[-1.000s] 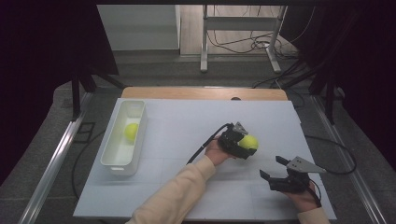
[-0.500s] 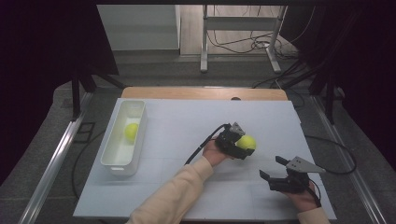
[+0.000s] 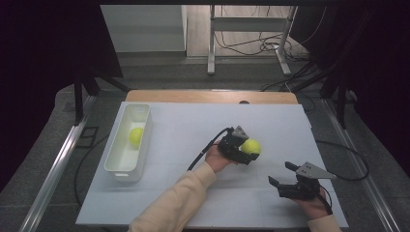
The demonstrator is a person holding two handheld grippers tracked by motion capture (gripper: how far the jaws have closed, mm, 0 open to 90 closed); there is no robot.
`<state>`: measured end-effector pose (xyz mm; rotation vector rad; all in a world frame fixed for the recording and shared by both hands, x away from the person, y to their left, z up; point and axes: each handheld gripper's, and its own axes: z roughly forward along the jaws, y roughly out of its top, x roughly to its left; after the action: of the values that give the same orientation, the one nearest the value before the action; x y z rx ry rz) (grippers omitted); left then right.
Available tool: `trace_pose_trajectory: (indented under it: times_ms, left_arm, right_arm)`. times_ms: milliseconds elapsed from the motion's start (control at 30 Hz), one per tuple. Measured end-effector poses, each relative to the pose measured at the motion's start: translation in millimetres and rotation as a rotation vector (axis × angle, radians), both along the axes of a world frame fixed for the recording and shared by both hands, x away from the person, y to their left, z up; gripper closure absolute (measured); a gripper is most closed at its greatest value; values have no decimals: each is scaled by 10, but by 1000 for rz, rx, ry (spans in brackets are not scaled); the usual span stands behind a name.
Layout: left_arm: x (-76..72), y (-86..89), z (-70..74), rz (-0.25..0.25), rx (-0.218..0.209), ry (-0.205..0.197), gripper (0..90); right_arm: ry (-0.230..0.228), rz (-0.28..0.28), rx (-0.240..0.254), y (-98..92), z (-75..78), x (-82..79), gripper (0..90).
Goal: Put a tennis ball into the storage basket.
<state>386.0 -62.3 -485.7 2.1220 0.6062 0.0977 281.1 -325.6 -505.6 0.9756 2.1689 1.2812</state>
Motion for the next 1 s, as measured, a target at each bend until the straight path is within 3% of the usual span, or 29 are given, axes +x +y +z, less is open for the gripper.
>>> trace_pose_trajectory:
  times_ms: [533,1000]
  left_arm:
    - [-65,202,63,11,1,-17,269]
    - [-115,365,101,34,-11,-10,269]
  right_arm:
    - [-3,-8,-4,2,-1,1,136]
    - [0,-16,-16,8,-8,5,136]
